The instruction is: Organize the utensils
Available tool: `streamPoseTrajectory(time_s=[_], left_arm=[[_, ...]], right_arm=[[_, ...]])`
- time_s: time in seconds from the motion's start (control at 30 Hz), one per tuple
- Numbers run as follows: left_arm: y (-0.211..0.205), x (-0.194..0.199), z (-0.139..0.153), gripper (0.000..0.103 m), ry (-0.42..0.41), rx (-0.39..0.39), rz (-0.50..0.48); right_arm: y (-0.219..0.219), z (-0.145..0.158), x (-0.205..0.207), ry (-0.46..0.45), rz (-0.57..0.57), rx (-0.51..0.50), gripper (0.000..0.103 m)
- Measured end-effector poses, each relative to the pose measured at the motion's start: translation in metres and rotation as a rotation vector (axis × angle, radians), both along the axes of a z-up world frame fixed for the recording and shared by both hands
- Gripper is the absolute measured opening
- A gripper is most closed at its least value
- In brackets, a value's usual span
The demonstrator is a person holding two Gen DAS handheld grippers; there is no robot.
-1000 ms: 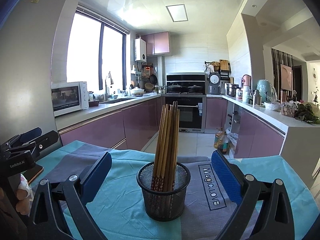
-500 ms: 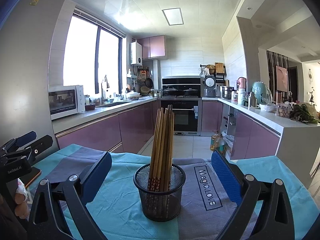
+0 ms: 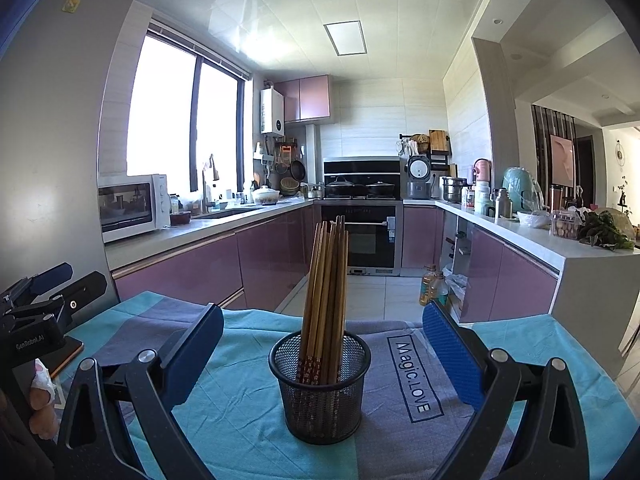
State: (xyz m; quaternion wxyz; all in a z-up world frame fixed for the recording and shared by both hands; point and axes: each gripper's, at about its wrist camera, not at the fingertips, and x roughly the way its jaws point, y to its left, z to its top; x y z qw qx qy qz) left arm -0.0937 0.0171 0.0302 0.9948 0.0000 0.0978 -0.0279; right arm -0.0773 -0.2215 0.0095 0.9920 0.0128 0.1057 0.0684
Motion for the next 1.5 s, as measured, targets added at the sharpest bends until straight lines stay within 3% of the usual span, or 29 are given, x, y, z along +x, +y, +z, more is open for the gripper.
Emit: streamPoseTrajectory(time_s=[1.5], left_arm=[[0.0003,-0.0032,0.0071,0.097,-0.027,0.008,-0.001]], right_arm=[[0.0039,0.0066,-0.002,-0.015,-0.001,0.007,0.097]])
